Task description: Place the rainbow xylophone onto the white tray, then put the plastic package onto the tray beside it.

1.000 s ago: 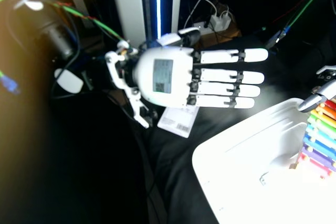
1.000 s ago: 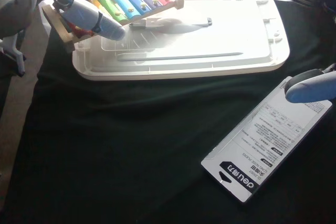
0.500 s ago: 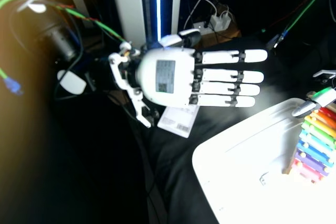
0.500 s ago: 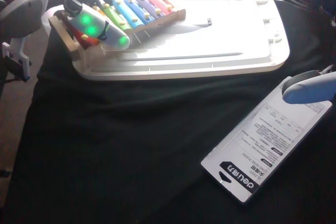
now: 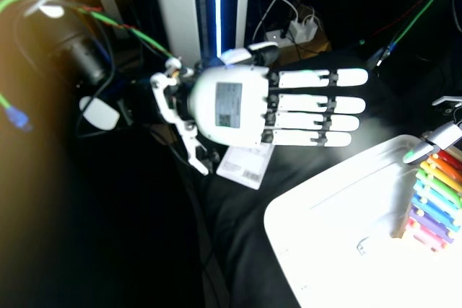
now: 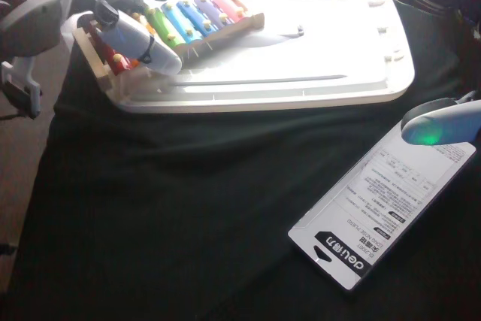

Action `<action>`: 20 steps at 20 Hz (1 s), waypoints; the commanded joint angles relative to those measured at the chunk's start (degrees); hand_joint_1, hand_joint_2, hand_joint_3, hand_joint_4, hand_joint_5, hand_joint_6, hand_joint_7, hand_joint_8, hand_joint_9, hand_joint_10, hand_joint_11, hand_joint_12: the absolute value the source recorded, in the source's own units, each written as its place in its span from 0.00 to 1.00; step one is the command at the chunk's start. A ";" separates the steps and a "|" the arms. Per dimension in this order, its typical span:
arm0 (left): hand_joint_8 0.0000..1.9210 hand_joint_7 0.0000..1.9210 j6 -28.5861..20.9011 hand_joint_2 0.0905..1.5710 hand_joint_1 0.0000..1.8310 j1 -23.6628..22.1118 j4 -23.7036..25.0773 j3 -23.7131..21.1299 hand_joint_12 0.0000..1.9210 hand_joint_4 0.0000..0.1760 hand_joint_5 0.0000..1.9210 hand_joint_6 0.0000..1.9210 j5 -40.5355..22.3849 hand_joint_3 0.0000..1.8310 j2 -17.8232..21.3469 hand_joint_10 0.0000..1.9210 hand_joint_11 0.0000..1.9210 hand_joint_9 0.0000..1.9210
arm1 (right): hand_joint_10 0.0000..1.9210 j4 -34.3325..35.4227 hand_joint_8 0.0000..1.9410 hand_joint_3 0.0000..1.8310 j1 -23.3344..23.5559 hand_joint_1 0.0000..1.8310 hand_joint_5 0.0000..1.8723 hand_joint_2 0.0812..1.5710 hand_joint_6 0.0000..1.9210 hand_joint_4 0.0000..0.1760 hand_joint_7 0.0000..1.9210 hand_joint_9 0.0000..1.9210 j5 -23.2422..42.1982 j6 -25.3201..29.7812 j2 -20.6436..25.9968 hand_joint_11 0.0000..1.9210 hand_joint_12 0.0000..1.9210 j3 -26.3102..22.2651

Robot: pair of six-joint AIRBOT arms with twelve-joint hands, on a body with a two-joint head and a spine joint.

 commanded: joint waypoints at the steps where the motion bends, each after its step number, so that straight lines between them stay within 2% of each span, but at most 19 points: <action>1: 0.00 0.23 -0.43 0.55 0.49 -0.52 0.03 0.17 0.29 0.62 0.13 0.00 -5.55 0.00 -0.12 0.00 0.00 0.21 | 0.00 2.26 0.00 0.00 0.56 0.37 0.00 0.47 0.00 0.42 0.01 0.03 6.51 0.48 -0.29 0.11 0.01 0.25; 2: 0.00 0.23 -0.43 0.54 0.50 -0.52 0.03 0.17 0.32 0.53 0.13 0.00 -5.56 0.00 -0.14 0.00 0.00 0.20 | 0.00 2.26 0.00 0.00 0.56 0.38 0.00 0.47 0.00 0.44 0.00 0.03 6.51 0.48 -0.30 0.11 0.01 0.25; 3: 0.00 0.22 -0.43 0.53 0.50 -0.52 0.03 0.11 0.31 0.51 0.13 0.00 -5.61 0.00 -0.15 0.00 0.00 0.19 | 0.00 2.26 0.00 0.00 0.56 0.38 0.00 0.47 0.00 0.42 0.00 0.03 6.51 0.49 -0.30 0.10 0.00 0.25; 4: 0.00 0.21 -0.43 0.52 0.50 -0.52 0.04 0.03 0.34 0.52 0.12 0.00 -5.69 0.00 -0.15 0.00 0.00 0.19 | 0.00 2.26 0.00 0.00 0.56 0.39 0.00 0.47 0.00 0.43 0.01 0.04 6.51 0.52 -0.30 0.10 0.00 0.25; 5: 0.00 0.18 -0.42 0.51 0.49 -0.52 0.08 -0.09 0.33 0.60 0.12 0.00 -5.79 0.00 -0.15 0.00 0.00 0.17 | 0.00 2.26 0.00 0.01 0.55 0.36 0.00 0.49 0.00 0.43 0.01 0.04 6.51 0.54 -0.30 0.10 0.01 0.25; 6: 0.00 0.16 -0.42 0.51 0.47 -0.52 0.14 -0.22 0.33 0.62 0.11 0.00 -5.94 0.00 -0.15 0.00 0.00 0.16 | 0.00 2.26 0.00 0.01 0.55 0.36 0.00 0.49 0.00 0.48 0.01 0.04 6.51 0.57 -0.30 0.10 0.01 0.25; 7: 0.00 0.13 -0.42 0.50 0.46 -0.52 0.14 -0.32 0.33 0.69 0.10 0.00 -6.19 0.00 -0.15 0.00 0.00 0.14 | 0.00 2.24 0.00 0.01 0.55 0.36 0.00 0.49 0.00 0.50 0.01 0.04 6.51 0.58 -0.30 0.11 0.01 0.24; 8: 0.00 0.10 -0.41 0.49 0.46 -0.50 0.19 -0.55 0.33 0.74 0.09 0.00 -6.48 0.00 -0.15 0.00 0.00 0.12 | 0.00 2.24 0.00 0.01 0.55 0.36 0.00 0.49 0.00 0.58 0.01 0.04 6.51 0.59 -0.30 0.10 0.01 0.23; 9: 0.00 0.09 -0.40 0.48 0.47 -0.50 0.24 -0.72 0.34 0.79 0.09 0.00 -6.63 0.00 -0.13 0.00 0.00 0.12 | 0.01 2.24 0.00 0.01 0.55 0.35 0.00 0.49 0.00 0.55 0.01 0.05 6.51 0.61 -0.30 0.11 0.01 0.22; 10: 0.00 0.06 -0.39 0.47 0.44 -0.45 0.38 -1.17 0.36 0.96 0.05 0.00 -7.04 0.00 -0.03 0.00 0.00 0.10 | 0.00 2.24 0.00 0.00 0.55 0.37 0.00 0.49 0.00 0.60 0.00 0.04 6.51 0.64 -0.30 0.11 0.01 0.19; 12: 0.00 0.01 -0.38 0.44 0.41 -0.42 0.74 -1.83 0.19 1.00 0.00 0.00 -7.65 0.00 0.18 0.01 0.00 0.03 | 0.01 2.24 0.00 0.01 0.55 0.37 0.00 0.49 0.00 0.63 0.01 0.05 6.50 0.66 -0.30 0.12 0.01 0.18; 13: 0.00 0.00 -0.37 0.43 0.39 -0.35 0.83 -2.40 0.06 1.00 0.00 0.00 -8.28 0.00 0.41 0.00 0.00 0.01 | 0.00 2.24 0.00 0.00 0.55 0.37 0.00 0.49 0.00 0.62 0.00 0.05 6.50 0.69 -0.30 0.11 0.01 0.16; 14: 0.00 0.00 -0.36 0.42 0.38 -0.27 1.24 -3.16 0.01 1.00 0.00 0.00 -8.96 0.00 0.80 0.00 0.00 0.00 | 0.00 2.23 0.00 0.00 0.55 0.37 0.00 0.49 0.00 0.59 0.00 0.05 6.50 0.70 -0.30 0.10 0.01 0.15; 15: 0.00 0.00 -0.36 0.39 0.33 -0.13 1.60 -4.28 0.00 1.00 0.00 0.00 -9.97 0.00 1.45 0.00 0.00 0.00 | 0.01 2.22 0.00 0.00 0.55 0.39 0.00 0.49 0.00 0.55 0.01 0.06 6.48 0.71 -0.30 0.10 0.01 0.13; 16: 0.00 0.00 -0.36 0.39 0.33 -0.06 1.71 -4.79 0.00 1.00 0.00 0.00 -10.48 0.00 1.76 0.00 0.00 0.00 | 0.01 2.22 0.00 0.00 0.55 0.39 0.00 0.49 0.00 0.55 0.01 0.06 6.48 0.71 -0.30 0.10 0.01 0.13; 17: 0.00 0.00 -0.36 0.39 0.33 -0.02 1.92 -5.54 0.00 1.00 0.00 0.00 -11.13 0.00 2.25 0.00 0.00 0.00 | 0.00 2.22 0.00 0.00 0.55 0.39 0.00 0.49 0.00 0.59 0.01 0.06 6.47 0.71 -0.30 0.10 0.01 0.13; 18: 0.00 0.00 -0.36 0.38 0.34 -0.02 2.23 -6.41 0.00 1.00 0.00 0.00 -11.89 0.00 2.86 0.00 0.00 0.00 | 0.00 2.22 0.00 0.00 0.55 0.38 0.00 0.50 0.00 0.57 0.00 0.05 6.47 0.72 -0.29 0.10 0.01 0.13; 19: 0.00 0.00 -0.36 0.38 0.36 -0.03 2.32 -7.27 0.00 1.00 0.00 0.00 -12.85 0.00 3.50 0.00 0.00 0.00 | 0.00 2.22 0.00 0.00 0.55 0.38 0.00 0.49 0.00 0.61 0.00 0.04 6.45 0.72 -0.24 0.10 0.01 0.13; 20: 0.00 0.00 -0.37 0.38 0.33 -0.05 2.32 -8.29 0.00 1.00 0.00 0.00 -14.12 0.00 4.33 0.00 0.00 0.00 | 0.00 2.22 0.00 0.00 0.55 0.37 0.00 0.48 0.00 0.58 0.00 0.04 6.43 0.72 -0.11 0.10 0.01 0.14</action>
